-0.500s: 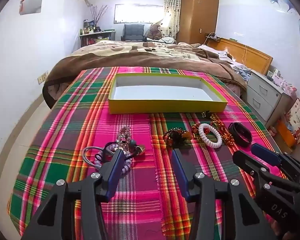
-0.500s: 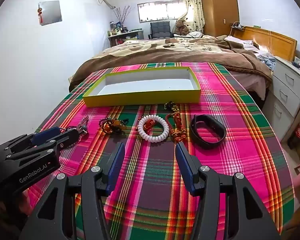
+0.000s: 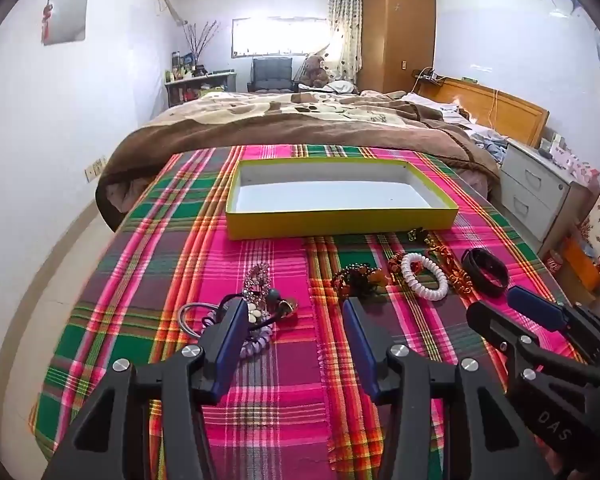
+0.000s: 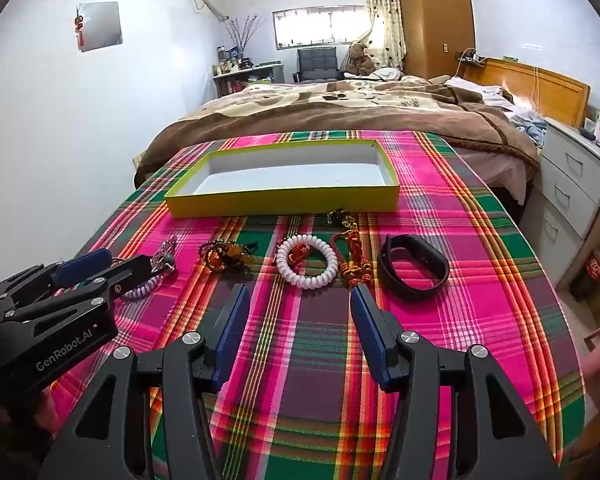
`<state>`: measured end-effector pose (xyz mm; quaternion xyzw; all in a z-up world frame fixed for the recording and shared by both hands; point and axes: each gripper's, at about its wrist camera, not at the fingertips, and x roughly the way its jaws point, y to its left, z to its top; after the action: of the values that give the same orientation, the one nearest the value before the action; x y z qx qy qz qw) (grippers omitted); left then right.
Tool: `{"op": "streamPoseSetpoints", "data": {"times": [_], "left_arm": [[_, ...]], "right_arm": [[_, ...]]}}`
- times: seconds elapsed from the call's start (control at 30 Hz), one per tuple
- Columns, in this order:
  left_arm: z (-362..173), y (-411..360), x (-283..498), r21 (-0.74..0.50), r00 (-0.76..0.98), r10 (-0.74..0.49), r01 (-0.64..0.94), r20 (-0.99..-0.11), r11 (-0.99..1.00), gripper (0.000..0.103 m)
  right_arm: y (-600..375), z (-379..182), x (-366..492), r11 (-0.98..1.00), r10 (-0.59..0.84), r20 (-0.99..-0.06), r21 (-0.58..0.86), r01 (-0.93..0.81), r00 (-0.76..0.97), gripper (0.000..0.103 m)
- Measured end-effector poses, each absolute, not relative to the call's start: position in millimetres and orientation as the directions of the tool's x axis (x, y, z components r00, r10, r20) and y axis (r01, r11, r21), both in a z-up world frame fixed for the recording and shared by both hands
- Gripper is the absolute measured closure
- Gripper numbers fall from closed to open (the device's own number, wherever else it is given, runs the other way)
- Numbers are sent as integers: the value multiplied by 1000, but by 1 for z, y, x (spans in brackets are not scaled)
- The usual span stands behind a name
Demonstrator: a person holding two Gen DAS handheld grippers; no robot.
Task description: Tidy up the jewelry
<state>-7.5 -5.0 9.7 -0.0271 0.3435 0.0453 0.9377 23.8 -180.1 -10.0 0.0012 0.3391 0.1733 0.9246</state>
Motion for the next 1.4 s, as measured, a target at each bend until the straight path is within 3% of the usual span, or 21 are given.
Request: {"op": "streamPoseSetpoints", "data": {"times": [1.4], "left_arm": [[11,-4,-8,-11,766,77,-109,-639,994,54]], "right_arm": [[-180,-9,21,939,323,-623,119,-322,713,50]]}}
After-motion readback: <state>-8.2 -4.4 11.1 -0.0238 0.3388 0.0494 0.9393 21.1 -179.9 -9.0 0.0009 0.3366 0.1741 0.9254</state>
